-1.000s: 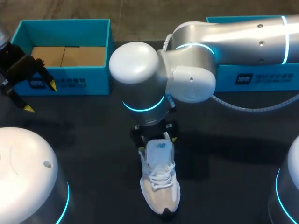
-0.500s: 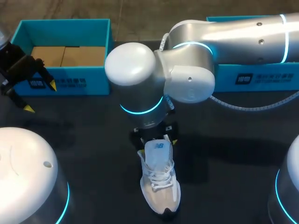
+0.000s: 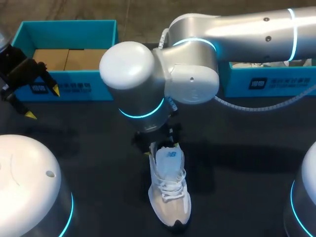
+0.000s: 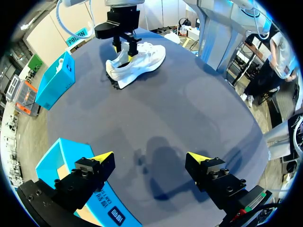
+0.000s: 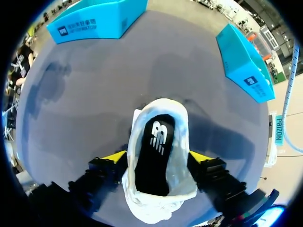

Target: Take the shoe out of the shoebox, open the shoe tongue, remove and reinsert the insole, then place the shoe into the shoebox

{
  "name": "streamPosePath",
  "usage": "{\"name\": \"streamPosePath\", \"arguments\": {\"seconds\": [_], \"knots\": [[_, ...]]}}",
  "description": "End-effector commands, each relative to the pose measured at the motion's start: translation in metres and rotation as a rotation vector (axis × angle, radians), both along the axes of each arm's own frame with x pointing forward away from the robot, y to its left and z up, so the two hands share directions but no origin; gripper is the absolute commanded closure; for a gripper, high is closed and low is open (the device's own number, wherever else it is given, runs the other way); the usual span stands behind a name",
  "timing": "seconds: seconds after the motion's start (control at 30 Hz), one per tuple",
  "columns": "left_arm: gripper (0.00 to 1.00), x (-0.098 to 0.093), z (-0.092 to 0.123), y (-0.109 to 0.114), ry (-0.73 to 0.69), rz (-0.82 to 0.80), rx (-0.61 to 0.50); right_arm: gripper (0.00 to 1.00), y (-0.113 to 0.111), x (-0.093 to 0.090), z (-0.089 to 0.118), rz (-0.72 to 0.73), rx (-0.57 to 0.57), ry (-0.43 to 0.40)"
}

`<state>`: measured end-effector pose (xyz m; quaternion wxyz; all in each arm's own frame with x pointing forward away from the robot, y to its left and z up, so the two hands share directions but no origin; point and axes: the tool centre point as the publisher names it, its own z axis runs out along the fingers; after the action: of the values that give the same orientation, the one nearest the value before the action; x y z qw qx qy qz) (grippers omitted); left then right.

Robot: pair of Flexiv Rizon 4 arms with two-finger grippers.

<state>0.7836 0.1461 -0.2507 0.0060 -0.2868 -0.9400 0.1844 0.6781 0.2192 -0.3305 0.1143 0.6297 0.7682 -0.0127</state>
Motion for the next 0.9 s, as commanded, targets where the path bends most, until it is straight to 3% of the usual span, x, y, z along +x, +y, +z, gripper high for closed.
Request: {"name": "streamPosePath", "arguments": {"seconds": [0.03,0.3,0.6,0.9], "knots": [[0.00,-0.001,0.000,0.000,-0.001,0.001,0.004,0.53,-0.003,0.004,-0.008,-0.002,0.028,0.015],[0.00,-0.001,0.000,0.000,-0.001,0.001,0.004,0.53,-0.013,0.007,-0.016,-0.022,0.035,0.036],[0.00,-0.001,0.000,0.000,-0.001,0.001,0.004,0.54,-0.007,0.010,-0.003,-0.011,0.024,0.018],[0.00,-0.001,0.000,0.000,-0.001,0.001,0.004,0.56,-0.019,0.012,-0.025,-0.038,0.045,0.097]]}}
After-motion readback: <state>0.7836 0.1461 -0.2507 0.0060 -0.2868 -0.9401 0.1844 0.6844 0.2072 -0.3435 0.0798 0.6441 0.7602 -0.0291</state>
